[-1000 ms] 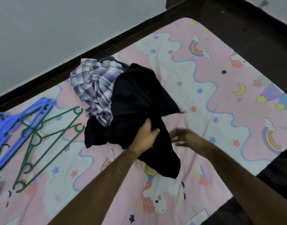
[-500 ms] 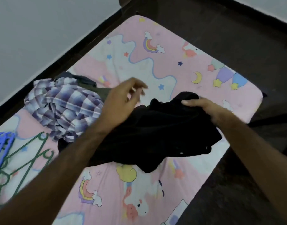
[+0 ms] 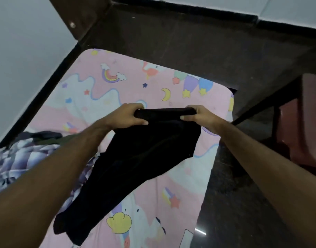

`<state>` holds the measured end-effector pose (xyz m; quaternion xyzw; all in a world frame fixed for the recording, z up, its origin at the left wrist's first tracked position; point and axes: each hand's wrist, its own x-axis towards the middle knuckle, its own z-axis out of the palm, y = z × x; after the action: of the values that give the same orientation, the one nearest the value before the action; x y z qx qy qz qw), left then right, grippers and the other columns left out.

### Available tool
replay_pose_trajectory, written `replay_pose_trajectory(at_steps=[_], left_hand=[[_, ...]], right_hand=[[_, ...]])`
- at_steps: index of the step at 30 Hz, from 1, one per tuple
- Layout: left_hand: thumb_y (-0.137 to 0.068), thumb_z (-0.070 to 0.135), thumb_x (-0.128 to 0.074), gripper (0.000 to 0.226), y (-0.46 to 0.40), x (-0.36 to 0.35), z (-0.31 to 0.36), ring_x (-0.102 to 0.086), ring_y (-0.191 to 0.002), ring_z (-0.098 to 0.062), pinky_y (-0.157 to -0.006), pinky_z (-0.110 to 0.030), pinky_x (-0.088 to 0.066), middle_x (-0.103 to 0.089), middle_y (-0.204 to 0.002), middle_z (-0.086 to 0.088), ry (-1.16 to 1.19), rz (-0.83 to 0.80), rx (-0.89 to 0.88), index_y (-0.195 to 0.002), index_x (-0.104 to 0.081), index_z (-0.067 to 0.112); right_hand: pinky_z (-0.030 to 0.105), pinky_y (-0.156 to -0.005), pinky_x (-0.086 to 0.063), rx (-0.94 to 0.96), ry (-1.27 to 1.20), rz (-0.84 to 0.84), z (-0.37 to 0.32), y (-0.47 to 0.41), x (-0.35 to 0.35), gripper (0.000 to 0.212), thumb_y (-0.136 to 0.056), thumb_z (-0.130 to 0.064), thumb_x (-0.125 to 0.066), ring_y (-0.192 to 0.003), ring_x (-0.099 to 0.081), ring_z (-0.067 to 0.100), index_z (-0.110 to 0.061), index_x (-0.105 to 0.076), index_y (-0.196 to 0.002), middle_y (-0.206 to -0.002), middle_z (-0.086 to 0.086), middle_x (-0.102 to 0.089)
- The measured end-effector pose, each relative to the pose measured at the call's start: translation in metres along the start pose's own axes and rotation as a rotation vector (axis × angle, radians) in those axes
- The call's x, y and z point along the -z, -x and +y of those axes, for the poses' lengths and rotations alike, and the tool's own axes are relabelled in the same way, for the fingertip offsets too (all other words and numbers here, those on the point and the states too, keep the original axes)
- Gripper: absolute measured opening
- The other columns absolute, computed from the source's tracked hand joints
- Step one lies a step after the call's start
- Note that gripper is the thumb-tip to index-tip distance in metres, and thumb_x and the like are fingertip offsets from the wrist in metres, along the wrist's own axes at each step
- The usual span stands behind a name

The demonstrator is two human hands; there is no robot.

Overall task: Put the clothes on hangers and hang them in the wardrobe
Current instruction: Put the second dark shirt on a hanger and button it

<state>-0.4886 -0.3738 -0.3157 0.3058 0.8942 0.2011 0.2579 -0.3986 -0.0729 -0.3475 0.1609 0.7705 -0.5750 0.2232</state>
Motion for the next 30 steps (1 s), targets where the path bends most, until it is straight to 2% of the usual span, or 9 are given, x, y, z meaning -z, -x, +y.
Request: replay_pose_trajectory(at_steps=[3, 6, 10, 14, 17, 19, 22, 27, 30], left_hand=[[-0.088, 0.048, -0.069, 0.027, 0.017, 0.002, -0.003, -0.063, -0.081, -0.013, -0.072, -0.033, -0.049, -0.065, -0.082, 0.007, -0.055, 0.100, -0.073, -0.092, -0.062, 0.022], [-0.093, 0.033, -0.067, 0.012, 0.025, 0.004, 0.008, -0.060, -0.085, -0.019, -0.075, -0.039, -0.049, -0.063, -0.088, 0.006, -0.092, 0.346, -0.101, -0.092, -0.061, 0.022], [-0.093, 0.037, -0.062, 0.014, 0.027, 0.008, 0.026, -0.059, -0.084, -0.019, -0.074, -0.043, -0.050, -0.062, -0.087, 0.006, -0.095, 0.465, -0.161, -0.087, -0.055, 0.027], [-0.092, 0.044, -0.068, 0.022, 0.013, 0.003, 0.004, -0.062, -0.082, -0.023, -0.072, -0.041, -0.051, -0.066, -0.080, 0.005, -0.198, 0.521, -0.214, -0.084, -0.059, 0.025], [-0.089, 0.047, -0.070, 0.023, 0.004, -0.006, -0.032, -0.062, -0.084, -0.023, -0.074, -0.039, -0.050, -0.068, -0.083, 0.003, -0.179, 0.588, -0.244, -0.086, -0.065, 0.025], [-0.088, 0.043, -0.071, 0.019, 0.013, -0.015, -0.059, -0.064, -0.089, -0.024, -0.079, -0.037, -0.049, -0.069, -0.086, 0.002, -0.047, 0.662, -0.291, -0.090, -0.067, 0.024], [-0.089, 0.025, -0.073, 0.012, 0.068, -0.035, -0.083, -0.063, -0.092, -0.022, -0.080, -0.029, -0.041, -0.069, -0.090, -0.001, 0.068, 0.686, -0.349, -0.097, -0.070, 0.016], [-0.084, 0.014, -0.078, 0.015, 0.224, -0.024, -0.090, -0.065, -0.089, -0.020, -0.078, -0.027, -0.041, -0.069, -0.088, 0.003, -0.053, 0.606, -0.515, -0.098, -0.073, 0.018], [-0.084, 0.021, -0.079, 0.017, 0.316, 0.015, -0.075, -0.065, -0.088, -0.018, -0.078, -0.032, -0.047, -0.071, -0.090, 0.003, -0.136, 0.678, -0.595, -0.100, -0.073, 0.021]], right_hand=[[0.035, -0.084, -0.050, 0.001, 0.299, -0.028, 0.038, 0.021, -0.003, 0.017, -0.088, -0.004, -0.072, -0.096, -0.064, 0.029, -0.001, -0.065, -0.103, -0.100, 0.015, -0.069], [0.032, -0.077, -0.043, -0.006, 0.391, 0.088, 0.072, 0.042, -0.026, 0.005, -0.091, -0.005, -0.064, -0.092, -0.059, 0.025, -0.008, -0.062, -0.094, -0.093, 0.006, -0.062], [0.033, -0.077, -0.045, 0.039, -0.016, 0.326, 0.091, 0.065, -0.058, 0.005, -0.098, -0.007, -0.058, -0.090, -0.059, 0.022, -0.011, -0.057, -0.101, -0.093, 0.005, -0.061], [0.022, -0.065, -0.053, 0.065, -0.422, 0.475, 0.098, 0.091, -0.076, 0.023, -0.095, -0.026, -0.072, -0.076, -0.066, 0.013, -0.015, -0.058, -0.110, -0.094, 0.001, -0.070], [0.025, -0.072, -0.056, 0.124, -0.494, 0.388, 0.119, 0.115, -0.093, 0.043, -0.079, -0.042, -0.082, -0.084, -0.069, 0.011, -0.018, -0.068, -0.111, -0.100, -0.001, -0.075], [0.030, -0.080, -0.059, 0.168, -0.519, 0.294, 0.140, 0.129, -0.119, 0.053, -0.075, -0.032, -0.086, -0.096, -0.070, 0.017, -0.010, -0.067, -0.120, -0.111, 0.005, -0.074], [0.033, -0.089, -0.057, 0.242, -0.544, 0.393, 0.168, 0.155, -0.182, 0.051, -0.078, -0.015, -0.084, -0.104, -0.070, 0.024, -0.001, -0.064, -0.123, -0.118, 0.016, -0.072], [0.027, -0.061, -0.058, 0.530, -0.679, 0.925, 0.134, 0.263, -0.273, 0.033, -0.098, -0.005, -0.062, -0.089, -0.066, 0.021, -0.013, -0.055, -0.129, -0.121, 0.014, -0.063], [0.029, -0.075, -0.059, 0.645, -0.478, 0.947, 0.075, 0.353, -0.292, 0.022, -0.100, -0.007, -0.060, -0.101, -0.067, 0.023, -0.016, -0.067, -0.118, -0.126, 0.016, -0.066]])
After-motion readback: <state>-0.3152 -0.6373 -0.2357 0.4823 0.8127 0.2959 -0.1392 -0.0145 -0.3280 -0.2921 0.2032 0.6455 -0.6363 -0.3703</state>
